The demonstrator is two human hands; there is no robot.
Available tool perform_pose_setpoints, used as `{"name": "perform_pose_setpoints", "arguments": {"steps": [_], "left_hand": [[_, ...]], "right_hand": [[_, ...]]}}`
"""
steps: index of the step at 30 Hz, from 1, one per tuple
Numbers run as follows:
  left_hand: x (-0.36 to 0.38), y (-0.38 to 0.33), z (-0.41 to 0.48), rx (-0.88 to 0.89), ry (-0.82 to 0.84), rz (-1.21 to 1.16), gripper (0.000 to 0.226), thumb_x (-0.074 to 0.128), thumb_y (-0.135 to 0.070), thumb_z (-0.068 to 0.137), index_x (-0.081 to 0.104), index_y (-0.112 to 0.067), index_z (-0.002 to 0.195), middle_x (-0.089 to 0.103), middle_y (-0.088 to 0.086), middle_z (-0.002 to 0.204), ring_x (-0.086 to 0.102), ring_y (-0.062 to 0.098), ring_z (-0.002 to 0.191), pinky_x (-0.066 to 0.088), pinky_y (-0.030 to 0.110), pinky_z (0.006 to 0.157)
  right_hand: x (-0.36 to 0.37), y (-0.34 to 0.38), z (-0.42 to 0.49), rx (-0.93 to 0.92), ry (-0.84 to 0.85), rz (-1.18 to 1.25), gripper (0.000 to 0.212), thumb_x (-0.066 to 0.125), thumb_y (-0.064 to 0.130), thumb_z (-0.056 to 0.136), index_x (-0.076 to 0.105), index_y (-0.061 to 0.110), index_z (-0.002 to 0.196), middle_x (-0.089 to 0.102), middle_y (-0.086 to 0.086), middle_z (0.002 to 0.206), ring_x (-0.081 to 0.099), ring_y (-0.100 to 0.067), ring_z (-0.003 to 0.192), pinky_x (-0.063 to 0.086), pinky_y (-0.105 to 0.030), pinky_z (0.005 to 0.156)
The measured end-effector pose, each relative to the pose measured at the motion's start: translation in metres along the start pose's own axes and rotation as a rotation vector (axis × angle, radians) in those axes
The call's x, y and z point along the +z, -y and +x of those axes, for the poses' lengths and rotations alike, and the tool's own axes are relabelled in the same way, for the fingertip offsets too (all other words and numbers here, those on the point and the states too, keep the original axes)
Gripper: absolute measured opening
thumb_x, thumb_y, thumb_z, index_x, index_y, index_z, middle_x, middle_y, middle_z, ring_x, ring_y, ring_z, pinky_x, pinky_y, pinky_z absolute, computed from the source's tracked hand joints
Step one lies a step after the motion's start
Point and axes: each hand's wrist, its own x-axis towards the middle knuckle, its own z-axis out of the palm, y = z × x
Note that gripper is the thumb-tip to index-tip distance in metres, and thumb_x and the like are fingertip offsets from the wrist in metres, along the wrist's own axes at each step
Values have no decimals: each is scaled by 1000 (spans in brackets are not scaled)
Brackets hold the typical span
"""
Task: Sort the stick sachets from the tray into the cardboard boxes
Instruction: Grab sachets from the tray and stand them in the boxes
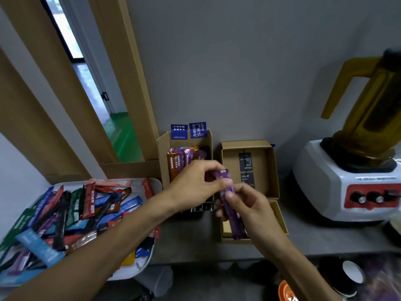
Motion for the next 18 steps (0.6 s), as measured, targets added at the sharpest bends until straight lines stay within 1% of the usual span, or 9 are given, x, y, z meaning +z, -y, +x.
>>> {"name": "perform_pose_setpoints", "arguments": {"steps": [2,3,5,6,8,10,12,14,18], "left_hand": [[-9,3,-3,33,-54,-72,5,66,-18,93,70,-18,96,70,-4,89,66,7,87,52,25,81],[-16,6,-5,45,-97,-110,5,66,-15,93,70,-17,93,69,-4,88,65,7,87,50,24,81],[-30,13,-10,33,-148,-204,7,67,-14,92,71,-19,92,69,-4,92,64,8,90,50,25,83],[-37,17,-13,2,-150,-260,6,68,-19,92,72,-21,96,69,-2,98,65,9,94,52,27,85],[-46,23,-19,-100,-145,-365,18,68,-31,89,73,-25,105,69,6,110,68,15,102,56,31,90],[-53,28,-24,-152,-176,-362,18,70,-28,88,73,-22,106,70,12,109,70,20,97,59,34,83],[-58,31,-27,-147,-244,-323,9,70,-14,90,75,-15,98,72,12,99,71,20,86,60,31,72],[-61,32,-30,-149,-299,-331,10,67,-6,91,75,-11,94,73,13,95,70,19,82,60,29,67],[-69,28,-34,-183,-317,-296,18,56,-12,99,73,-6,100,71,13,94,70,14,84,59,22,65]], "right_hand": [[8,0,0,66,73,76,37,44,33,100,63,7,119,73,-15,97,70,-27,82,57,-33,74],[10,-3,1,135,101,146,44,39,38,101,63,6,120,72,-18,95,67,-27,79,56,-34,73],[14,-9,2,229,126,223,46,44,41,100,65,4,116,66,-15,84,60,-23,70,51,-32,66],[17,-13,3,232,118,230,40,51,41,97,66,7,111,62,-12,80,57,-20,67,49,-30,63],[21,-19,7,151,59,155,33,66,42,87,69,13,103,61,-6,79,56,-15,65,47,-28,60],[28,-19,10,63,-3,51,35,75,42,80,68,16,103,68,-7,87,59,-15,68,49,-28,58],[33,-20,13,37,-12,70,32,73,34,81,67,14,105,71,-7,97,61,-16,70,49,-28,58],[39,-22,14,47,3,130,29,67,28,84,68,13,109,69,-9,96,62,-18,70,49,-27,58],[46,-27,13,98,6,186,32,61,24,87,67,10,116,73,-15,98,66,-20,73,52,-27,60]]}}
